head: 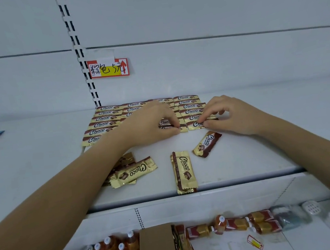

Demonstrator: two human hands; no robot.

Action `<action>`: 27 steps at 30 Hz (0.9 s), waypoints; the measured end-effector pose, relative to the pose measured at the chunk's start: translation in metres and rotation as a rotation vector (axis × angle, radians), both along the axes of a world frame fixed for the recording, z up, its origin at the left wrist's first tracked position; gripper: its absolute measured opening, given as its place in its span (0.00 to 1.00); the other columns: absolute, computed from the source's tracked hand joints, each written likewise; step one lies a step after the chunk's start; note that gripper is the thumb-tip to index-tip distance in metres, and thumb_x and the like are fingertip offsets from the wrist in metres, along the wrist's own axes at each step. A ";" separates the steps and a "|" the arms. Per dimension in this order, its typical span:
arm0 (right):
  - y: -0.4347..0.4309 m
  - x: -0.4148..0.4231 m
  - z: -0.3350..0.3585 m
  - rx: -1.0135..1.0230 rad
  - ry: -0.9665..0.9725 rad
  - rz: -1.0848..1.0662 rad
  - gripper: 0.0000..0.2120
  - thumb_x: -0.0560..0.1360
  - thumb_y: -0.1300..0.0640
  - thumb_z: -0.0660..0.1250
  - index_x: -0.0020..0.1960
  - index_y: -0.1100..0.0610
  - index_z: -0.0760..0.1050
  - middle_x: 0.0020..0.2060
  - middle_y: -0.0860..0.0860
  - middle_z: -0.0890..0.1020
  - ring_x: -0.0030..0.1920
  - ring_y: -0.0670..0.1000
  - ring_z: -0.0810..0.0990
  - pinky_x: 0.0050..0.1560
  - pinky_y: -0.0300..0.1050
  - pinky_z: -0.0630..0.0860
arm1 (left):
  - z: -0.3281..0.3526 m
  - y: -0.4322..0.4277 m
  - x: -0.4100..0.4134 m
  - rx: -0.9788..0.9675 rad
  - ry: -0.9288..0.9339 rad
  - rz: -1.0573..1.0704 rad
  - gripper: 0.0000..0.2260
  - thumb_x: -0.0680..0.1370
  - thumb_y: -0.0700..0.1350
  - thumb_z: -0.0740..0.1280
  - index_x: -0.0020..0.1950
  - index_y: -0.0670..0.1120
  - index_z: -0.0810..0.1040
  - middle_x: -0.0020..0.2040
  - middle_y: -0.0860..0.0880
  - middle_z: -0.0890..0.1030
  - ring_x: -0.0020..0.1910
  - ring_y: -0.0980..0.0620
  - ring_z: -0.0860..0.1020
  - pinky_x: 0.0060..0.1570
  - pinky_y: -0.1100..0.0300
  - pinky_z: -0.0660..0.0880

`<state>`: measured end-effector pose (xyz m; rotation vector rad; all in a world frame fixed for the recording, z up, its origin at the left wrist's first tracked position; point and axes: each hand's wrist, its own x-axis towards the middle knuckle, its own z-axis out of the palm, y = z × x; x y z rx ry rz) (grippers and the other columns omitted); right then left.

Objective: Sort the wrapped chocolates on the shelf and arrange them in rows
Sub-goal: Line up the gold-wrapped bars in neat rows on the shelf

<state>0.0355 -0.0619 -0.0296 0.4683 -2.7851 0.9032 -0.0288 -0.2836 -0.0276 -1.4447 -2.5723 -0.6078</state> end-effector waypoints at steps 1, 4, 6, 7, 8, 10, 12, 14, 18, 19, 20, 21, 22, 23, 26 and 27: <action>0.000 0.000 0.000 -0.003 0.001 0.000 0.07 0.72 0.59 0.69 0.46 0.48 0.81 0.45 0.47 0.80 0.48 0.42 0.72 0.47 0.38 0.67 | 0.000 0.000 0.000 0.000 -0.003 0.004 0.04 0.74 0.49 0.68 0.46 0.51 0.81 0.45 0.55 0.79 0.48 0.59 0.71 0.50 0.67 0.63; 0.000 0.000 0.002 -0.028 -0.010 -0.007 0.07 0.71 0.56 0.70 0.44 0.43 0.80 0.46 0.47 0.80 0.47 0.42 0.72 0.45 0.33 0.66 | -0.001 0.000 -0.001 0.002 -0.010 0.008 0.05 0.74 0.50 0.68 0.47 0.51 0.81 0.45 0.56 0.78 0.48 0.59 0.71 0.49 0.66 0.64; -0.001 0.002 0.004 -0.046 -0.017 0.001 0.07 0.71 0.56 0.70 0.44 0.43 0.80 0.46 0.48 0.80 0.47 0.41 0.73 0.47 0.35 0.66 | 0.001 0.000 -0.001 0.020 -0.011 0.019 0.07 0.74 0.51 0.68 0.49 0.50 0.81 0.45 0.57 0.77 0.48 0.59 0.71 0.48 0.68 0.64; -0.002 0.004 0.005 -0.056 -0.023 0.013 0.08 0.70 0.56 0.71 0.44 0.43 0.80 0.46 0.47 0.80 0.47 0.41 0.73 0.48 0.36 0.66 | 0.003 0.000 0.000 0.042 -0.011 0.028 0.07 0.74 0.50 0.68 0.49 0.50 0.80 0.46 0.56 0.76 0.48 0.59 0.71 0.48 0.67 0.64; -0.003 0.006 0.007 -0.066 -0.036 0.033 0.08 0.70 0.56 0.71 0.44 0.43 0.80 0.46 0.46 0.79 0.48 0.40 0.73 0.50 0.35 0.67 | 0.006 0.000 0.000 0.078 -0.011 0.039 0.06 0.75 0.49 0.67 0.49 0.49 0.80 0.45 0.56 0.76 0.46 0.59 0.72 0.48 0.67 0.65; -0.005 0.012 0.010 -0.070 -0.092 0.090 0.08 0.68 0.51 0.71 0.44 0.40 0.80 0.50 0.43 0.78 0.52 0.38 0.72 0.54 0.28 0.65 | 0.015 -0.001 0.002 0.188 -0.020 0.068 0.05 0.76 0.46 0.66 0.48 0.47 0.80 0.44 0.55 0.77 0.43 0.62 0.73 0.45 0.72 0.67; -0.003 0.016 0.012 -0.016 -0.146 0.131 0.11 0.64 0.44 0.70 0.46 0.35 0.79 0.53 0.40 0.75 0.57 0.36 0.68 0.58 0.24 0.60 | 0.027 -0.002 0.002 0.308 -0.032 0.110 0.04 0.76 0.43 0.66 0.48 0.47 0.79 0.42 0.57 0.77 0.41 0.66 0.74 0.46 0.74 0.68; -0.004 0.016 0.012 0.075 -0.183 0.149 0.10 0.65 0.45 0.71 0.46 0.35 0.79 0.55 0.39 0.72 0.60 0.38 0.64 0.60 0.24 0.57 | 0.043 -0.004 0.001 0.408 -0.043 0.146 0.03 0.76 0.42 0.65 0.48 0.48 0.77 0.41 0.60 0.77 0.40 0.65 0.75 0.46 0.72 0.71; -0.009 0.014 0.010 0.117 -0.152 0.177 0.11 0.68 0.56 0.73 0.42 0.39 0.78 0.55 0.41 0.71 0.59 0.36 0.64 0.57 0.22 0.57 | 0.071 -0.011 -0.002 0.482 -0.099 0.177 0.03 0.76 0.41 0.66 0.48 0.47 0.77 0.39 0.58 0.78 0.39 0.56 0.78 0.43 0.67 0.74; -0.011 0.014 0.010 0.115 -0.139 0.185 0.11 0.68 0.57 0.73 0.41 0.40 0.77 0.55 0.41 0.72 0.58 0.35 0.65 0.56 0.22 0.58 | 0.074 -0.014 -0.002 0.454 -0.113 0.177 0.03 0.76 0.42 0.67 0.48 0.47 0.76 0.39 0.57 0.78 0.39 0.55 0.78 0.42 0.66 0.74; -0.013 0.014 0.011 0.114 -0.128 0.190 0.11 0.68 0.58 0.73 0.40 0.42 0.77 0.54 0.43 0.74 0.56 0.36 0.67 0.55 0.23 0.60 | 0.076 -0.020 -0.001 0.399 -0.129 0.176 0.03 0.76 0.43 0.67 0.49 0.47 0.76 0.40 0.57 0.78 0.38 0.56 0.79 0.41 0.67 0.75; -0.014 0.013 0.012 0.098 -0.125 0.186 0.10 0.68 0.58 0.74 0.39 0.44 0.77 0.52 0.45 0.76 0.54 0.38 0.70 0.53 0.25 0.63 | 0.077 -0.026 0.000 0.320 -0.143 0.175 0.04 0.75 0.44 0.67 0.49 0.47 0.76 0.40 0.57 0.78 0.38 0.58 0.79 0.40 0.68 0.74; -0.017 0.013 0.014 0.047 -0.136 0.180 0.10 0.68 0.58 0.74 0.38 0.45 0.76 0.48 0.47 0.79 0.50 0.42 0.74 0.51 0.28 0.67 | 0.076 -0.035 0.002 0.221 -0.160 0.173 0.04 0.75 0.46 0.67 0.48 0.47 0.77 0.40 0.57 0.78 0.37 0.60 0.79 0.39 0.70 0.75; -0.020 0.013 0.015 -0.052 -0.159 0.178 0.09 0.67 0.58 0.73 0.36 0.46 0.75 0.44 0.47 0.81 0.45 0.47 0.76 0.48 0.34 0.70 | 0.075 -0.045 0.004 0.113 -0.183 0.165 0.05 0.74 0.48 0.68 0.47 0.48 0.77 0.40 0.56 0.79 0.35 0.61 0.79 0.38 0.70 0.75; -0.028 0.008 0.022 -0.358 -0.206 0.110 0.12 0.70 0.65 0.70 0.40 0.50 0.72 0.38 0.44 0.83 0.39 0.46 0.78 0.41 0.37 0.74 | 0.069 -0.078 0.013 -0.157 -0.315 0.121 0.11 0.66 0.57 0.69 0.42 0.52 0.77 0.36 0.56 0.81 0.33 0.60 0.79 0.36 0.70 0.74; -0.031 0.006 0.024 -0.368 -0.196 0.069 0.12 0.71 0.66 0.68 0.43 0.50 0.71 0.38 0.42 0.83 0.40 0.45 0.78 0.41 0.36 0.74 | 0.066 -0.088 0.016 -0.217 -0.375 0.116 0.14 0.63 0.59 0.68 0.41 0.52 0.76 0.35 0.56 0.81 0.33 0.59 0.79 0.35 0.70 0.74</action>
